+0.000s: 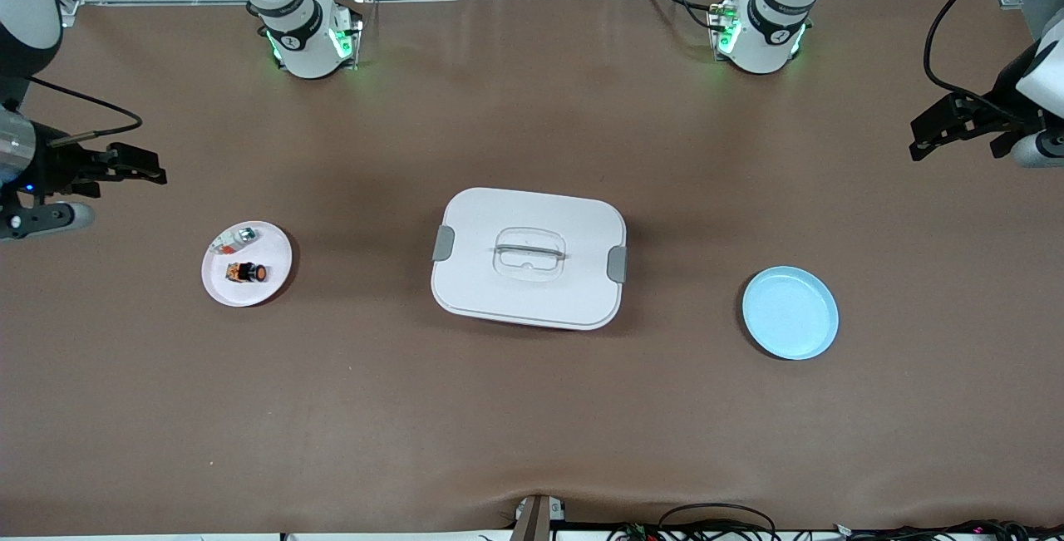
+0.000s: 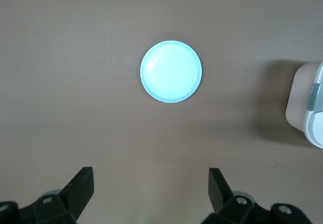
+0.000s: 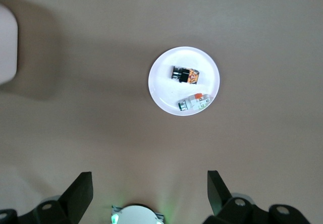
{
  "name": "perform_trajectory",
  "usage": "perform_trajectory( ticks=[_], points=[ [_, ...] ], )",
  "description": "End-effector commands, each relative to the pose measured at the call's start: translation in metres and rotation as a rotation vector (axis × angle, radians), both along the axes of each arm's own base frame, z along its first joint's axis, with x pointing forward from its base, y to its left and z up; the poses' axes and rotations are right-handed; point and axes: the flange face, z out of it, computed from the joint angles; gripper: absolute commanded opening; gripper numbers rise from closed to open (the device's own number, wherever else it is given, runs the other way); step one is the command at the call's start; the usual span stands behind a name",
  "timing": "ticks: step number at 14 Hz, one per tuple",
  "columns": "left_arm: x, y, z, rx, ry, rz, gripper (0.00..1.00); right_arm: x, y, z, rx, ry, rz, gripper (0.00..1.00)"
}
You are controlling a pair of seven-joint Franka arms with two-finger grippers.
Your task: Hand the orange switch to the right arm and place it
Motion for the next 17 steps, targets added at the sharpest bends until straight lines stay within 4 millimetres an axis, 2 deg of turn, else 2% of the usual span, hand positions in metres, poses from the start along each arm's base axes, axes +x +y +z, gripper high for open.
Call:
perform_trajectory(
  ticks=[1,5,8,10,14,17],
  points=[
    [-0.010,-0.001,0.004,-0.012,0.000,-0.021,1.00,0.005,0.005,0.025,-0.032,-0.038,-0.186,1.00],
    [-0.009,-0.002,0.004,-0.012,0.001,-0.023,1.00,0.006,-0.002,0.050,-0.027,-0.092,-0.232,1.00],
    [-0.009,-0.002,0.004,-0.012,0.001,-0.023,1.00,0.006,-0.001,0.049,-0.026,-0.095,-0.234,1.00],
    [-0.009,-0.002,0.003,-0.012,0.003,-0.023,1.00,0.005,-0.011,0.049,-0.026,-0.090,-0.252,1.00],
    [-0.009,-0.001,0.002,-0.010,0.004,-0.021,1.00,-0.004,-0.012,0.062,0.006,-0.108,-0.259,1.00],
    [-0.009,-0.001,0.002,-0.012,0.005,-0.021,1.00,-0.008,-0.014,0.062,0.004,-0.094,-0.260,1.00]
  ],
)
